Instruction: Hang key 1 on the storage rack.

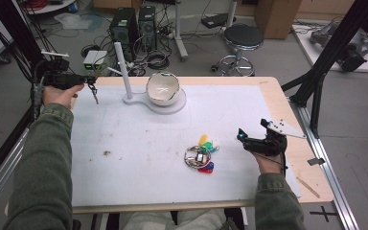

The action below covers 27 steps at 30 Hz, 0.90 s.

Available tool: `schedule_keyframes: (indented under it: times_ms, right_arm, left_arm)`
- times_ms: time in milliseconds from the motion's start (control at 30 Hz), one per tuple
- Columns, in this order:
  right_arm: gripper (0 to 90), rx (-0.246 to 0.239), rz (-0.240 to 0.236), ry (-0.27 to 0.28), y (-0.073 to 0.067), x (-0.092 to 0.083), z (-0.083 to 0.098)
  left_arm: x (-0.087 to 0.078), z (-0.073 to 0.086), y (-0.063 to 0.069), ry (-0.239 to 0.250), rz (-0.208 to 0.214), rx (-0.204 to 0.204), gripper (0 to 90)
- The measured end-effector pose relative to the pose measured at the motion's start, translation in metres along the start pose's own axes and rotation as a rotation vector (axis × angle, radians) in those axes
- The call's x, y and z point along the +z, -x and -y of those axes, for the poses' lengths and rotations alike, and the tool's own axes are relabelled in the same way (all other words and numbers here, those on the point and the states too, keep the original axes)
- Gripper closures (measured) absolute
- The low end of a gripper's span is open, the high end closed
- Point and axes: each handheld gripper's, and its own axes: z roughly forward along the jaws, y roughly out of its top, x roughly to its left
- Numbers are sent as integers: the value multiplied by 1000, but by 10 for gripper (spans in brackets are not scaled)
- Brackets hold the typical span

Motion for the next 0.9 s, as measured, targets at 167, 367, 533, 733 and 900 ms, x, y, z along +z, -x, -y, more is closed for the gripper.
schedule_keyframes:
  times_ms: [167, 367, 533, 733, 900]
  right_arm:
    - [5, 0, 2, -3, 0, -1, 0]
    - [5, 0, 1, 0, 0, 0, 0]
    - [5, -3, 1, 0, 1, 0, 0]
    - [5, 0, 1, -4, 1, 0, 0]
    - [5, -2, 2, -4, 0, 0, 0]
  left_arm:
    - [6, 1, 2, -5, 13, 1, 731]
    - [14, 2, 4, -14, 16, 0, 731]
    - [18, 3, 5, -11, 20, -3, 731]
    - [25, 5, 8, -31, 28, 3, 731]
    - [31, 6, 11, -41, 34, 10, 730]
